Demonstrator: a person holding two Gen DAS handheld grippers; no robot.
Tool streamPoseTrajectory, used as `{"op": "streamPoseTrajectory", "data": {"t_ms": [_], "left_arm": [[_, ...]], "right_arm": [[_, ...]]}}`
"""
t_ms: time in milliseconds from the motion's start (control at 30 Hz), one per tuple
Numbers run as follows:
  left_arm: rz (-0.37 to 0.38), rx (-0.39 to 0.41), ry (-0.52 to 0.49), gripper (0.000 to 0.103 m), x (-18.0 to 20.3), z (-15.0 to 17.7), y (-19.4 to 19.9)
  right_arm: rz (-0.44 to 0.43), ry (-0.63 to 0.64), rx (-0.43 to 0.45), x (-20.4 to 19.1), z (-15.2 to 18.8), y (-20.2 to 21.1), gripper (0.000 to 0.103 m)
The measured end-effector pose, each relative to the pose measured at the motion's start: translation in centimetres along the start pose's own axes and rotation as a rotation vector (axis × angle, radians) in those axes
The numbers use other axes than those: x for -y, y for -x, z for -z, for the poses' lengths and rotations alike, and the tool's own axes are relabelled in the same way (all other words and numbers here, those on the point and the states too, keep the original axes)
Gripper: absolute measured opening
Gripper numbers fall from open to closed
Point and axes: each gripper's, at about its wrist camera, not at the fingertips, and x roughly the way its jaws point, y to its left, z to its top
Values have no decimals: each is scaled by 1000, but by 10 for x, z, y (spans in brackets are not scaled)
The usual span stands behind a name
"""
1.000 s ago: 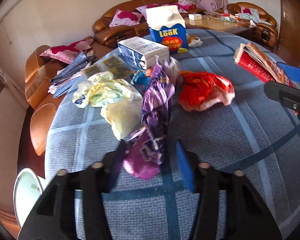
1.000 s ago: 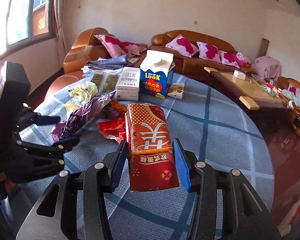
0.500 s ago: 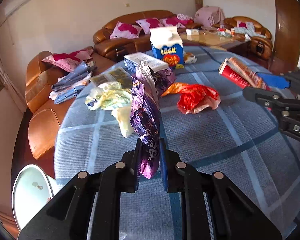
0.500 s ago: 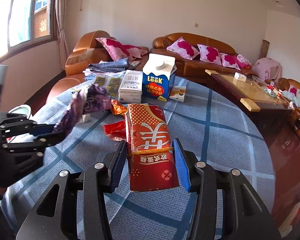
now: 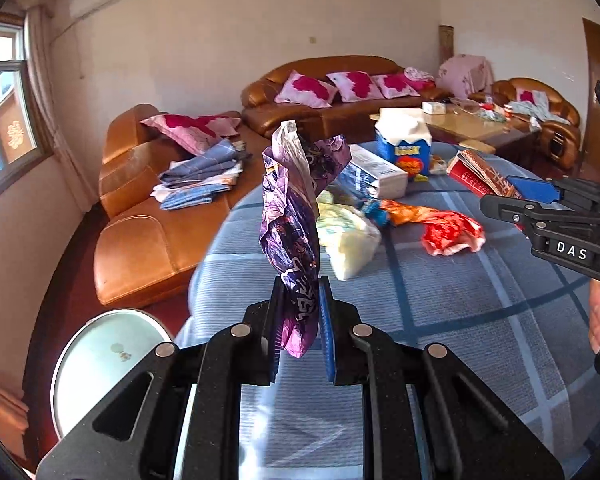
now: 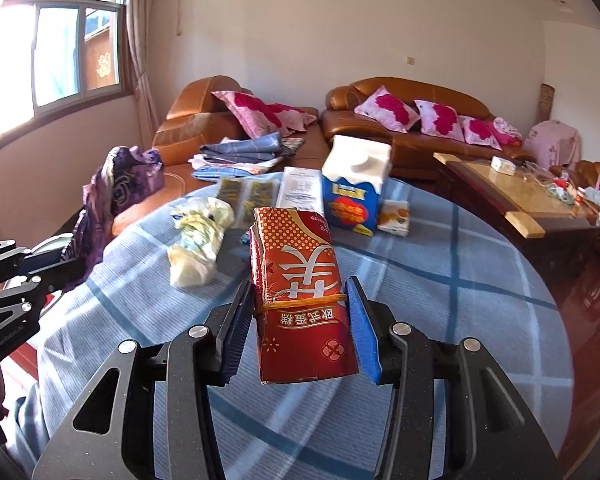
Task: Collect trash
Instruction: 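Carry the red snack box and purple wrapper with both tools over the bin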
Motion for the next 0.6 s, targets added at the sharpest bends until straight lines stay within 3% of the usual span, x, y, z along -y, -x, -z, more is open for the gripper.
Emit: {"op": "streamPoseTrajectory", "data": {"t_ms": [600], "left_arm": [[-210,-24,67,16,-76,18,22]], "right_arm": [[-152,94,46,-83,-29,-37,47]]}}
